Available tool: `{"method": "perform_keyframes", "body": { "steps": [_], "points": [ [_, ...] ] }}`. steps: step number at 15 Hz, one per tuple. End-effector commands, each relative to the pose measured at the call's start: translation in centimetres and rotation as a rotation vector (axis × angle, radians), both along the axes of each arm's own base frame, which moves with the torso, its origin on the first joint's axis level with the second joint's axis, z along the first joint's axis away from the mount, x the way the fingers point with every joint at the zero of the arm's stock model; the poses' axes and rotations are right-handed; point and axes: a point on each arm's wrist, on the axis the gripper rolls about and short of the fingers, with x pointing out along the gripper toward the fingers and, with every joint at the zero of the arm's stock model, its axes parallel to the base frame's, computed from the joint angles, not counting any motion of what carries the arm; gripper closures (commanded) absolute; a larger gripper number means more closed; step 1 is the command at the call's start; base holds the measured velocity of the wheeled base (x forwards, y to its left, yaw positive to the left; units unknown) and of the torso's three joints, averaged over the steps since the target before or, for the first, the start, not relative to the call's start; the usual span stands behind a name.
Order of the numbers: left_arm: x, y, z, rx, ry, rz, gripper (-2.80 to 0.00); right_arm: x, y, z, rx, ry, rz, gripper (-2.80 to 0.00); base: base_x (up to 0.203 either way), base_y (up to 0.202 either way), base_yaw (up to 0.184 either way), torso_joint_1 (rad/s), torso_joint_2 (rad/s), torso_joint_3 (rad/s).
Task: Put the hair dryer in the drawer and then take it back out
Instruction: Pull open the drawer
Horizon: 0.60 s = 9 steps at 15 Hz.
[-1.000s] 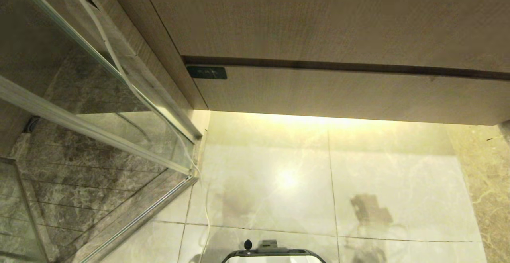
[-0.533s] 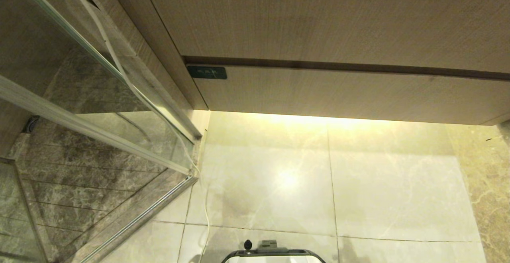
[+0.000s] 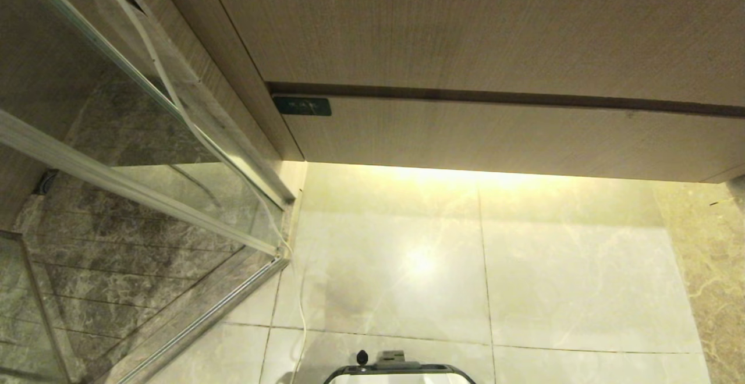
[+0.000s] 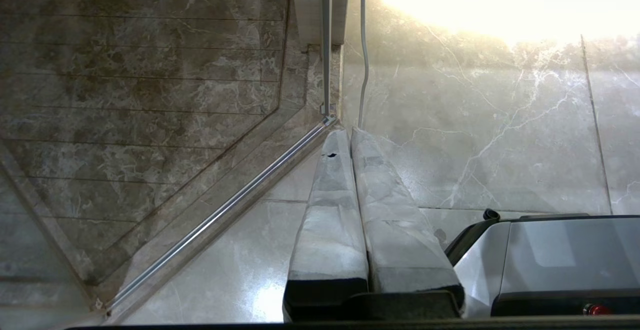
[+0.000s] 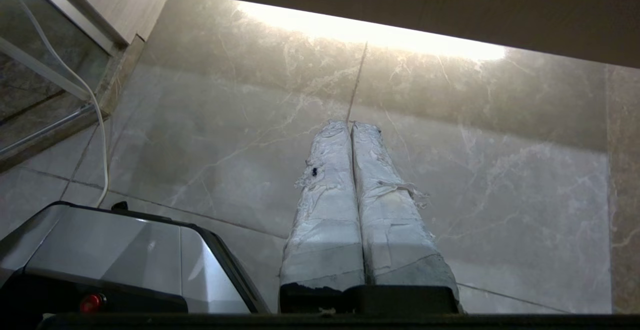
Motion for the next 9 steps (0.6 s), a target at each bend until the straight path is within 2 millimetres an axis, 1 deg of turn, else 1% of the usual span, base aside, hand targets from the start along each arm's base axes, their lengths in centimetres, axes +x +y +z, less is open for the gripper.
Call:
{"method": "perform_keyframes", "body": {
  "steps": [1,9],
  "points": [
    [0.01,0.0,-0.04,-0.001,0.001,0.0,0.0,-0.16,-0.04,-1.33,0.011,-0.018,0.005,0.0,0.0,0.0,0.0,0.0,0.0,0.0],
    [0.01,0.0,-0.05,0.0,0.001,0.0,0.0,-0.16,-0.05,-1.31,0.033,-0.016,0.002,0.0,0.0,0.0,0.0,0.0,0.0,0.0]
  ]
}}
